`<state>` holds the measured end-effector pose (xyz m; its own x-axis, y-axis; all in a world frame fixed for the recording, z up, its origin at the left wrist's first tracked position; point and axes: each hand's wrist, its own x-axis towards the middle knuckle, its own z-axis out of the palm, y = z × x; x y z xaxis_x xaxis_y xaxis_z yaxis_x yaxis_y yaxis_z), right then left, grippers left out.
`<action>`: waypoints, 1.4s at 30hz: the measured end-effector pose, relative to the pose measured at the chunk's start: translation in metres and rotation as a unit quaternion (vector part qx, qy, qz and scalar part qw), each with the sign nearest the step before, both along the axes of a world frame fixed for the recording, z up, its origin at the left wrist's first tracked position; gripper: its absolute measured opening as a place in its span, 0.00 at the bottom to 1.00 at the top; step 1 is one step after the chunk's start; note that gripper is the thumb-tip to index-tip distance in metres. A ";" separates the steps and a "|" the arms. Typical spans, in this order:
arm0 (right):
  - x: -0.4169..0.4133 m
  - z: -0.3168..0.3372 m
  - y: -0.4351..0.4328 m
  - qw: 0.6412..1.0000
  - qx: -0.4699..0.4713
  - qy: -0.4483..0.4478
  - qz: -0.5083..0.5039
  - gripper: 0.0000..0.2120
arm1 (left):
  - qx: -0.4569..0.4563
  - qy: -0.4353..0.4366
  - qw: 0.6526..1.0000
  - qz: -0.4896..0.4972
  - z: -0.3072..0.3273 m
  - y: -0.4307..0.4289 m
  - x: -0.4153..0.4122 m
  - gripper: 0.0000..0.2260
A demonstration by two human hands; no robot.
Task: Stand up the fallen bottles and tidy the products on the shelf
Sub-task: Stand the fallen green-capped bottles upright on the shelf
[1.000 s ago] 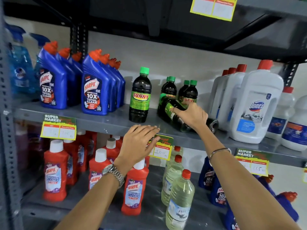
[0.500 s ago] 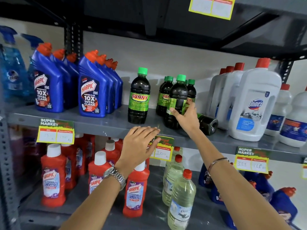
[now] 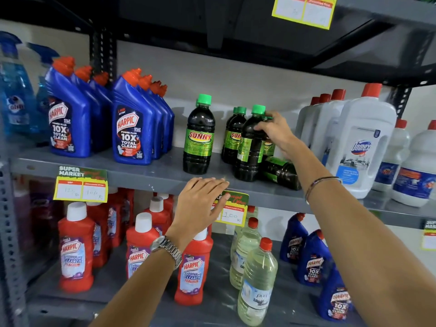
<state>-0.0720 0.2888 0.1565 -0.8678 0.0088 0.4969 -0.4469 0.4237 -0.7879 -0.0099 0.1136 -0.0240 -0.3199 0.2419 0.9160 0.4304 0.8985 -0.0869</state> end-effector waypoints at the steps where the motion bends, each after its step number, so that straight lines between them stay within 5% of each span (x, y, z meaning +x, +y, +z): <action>1: 0.000 -0.001 0.001 1.000 0.003 0.006 -0.008 0.27 | 0.000 -0.001 1.000 0.002 0.000 0.000 0.000 0.15; 6: 0.003 -0.005 0.004 0.994 0.079 0.046 -0.066 0.35 | 0.006 -0.007 1.000 0.005 0.000 0.001 0.001 0.15; 13: 0.004 -0.003 0.002 1.000 -0.007 -0.009 0.009 0.23 | 0.004 -0.005 1.000 0.004 0.002 0.001 0.004 0.15; 19: 0.002 -0.002 0.007 0.997 0.069 0.020 -0.041 0.36 | 0.011 -0.004 1.000 -0.008 0.003 0.002 0.006 0.15; 24: 0.004 -0.002 0.003 0.999 -0.020 0.000 0.025 0.22 | 0.008 -0.005 1.000 -0.006 0.003 0.001 0.005 0.15; 31: 0.001 -0.004 0.007 0.998 0.044 0.029 -0.019 0.32 | 0.009 0.001 1.000 -0.012 0.003 0.001 0.006 0.14; 36: 0.002 -0.007 0.006 0.998 -0.028 -0.017 0.055 0.21 | 0.009 0.003 1.000 -0.013 0.003 0.001 0.006 0.14; 42: 0.004 -0.005 0.007 0.999 0.017 0.008 0.048 0.31 | 0.008 0.002 1.000 -0.016 0.003 0.001 0.006 0.14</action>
<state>-0.0683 0.2962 0.1518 -0.8559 -0.0908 0.5091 -0.4987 0.4058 -0.7660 -0.0038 0.1144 -0.0209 -0.3084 0.2371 0.9212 0.4593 0.8852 -0.0740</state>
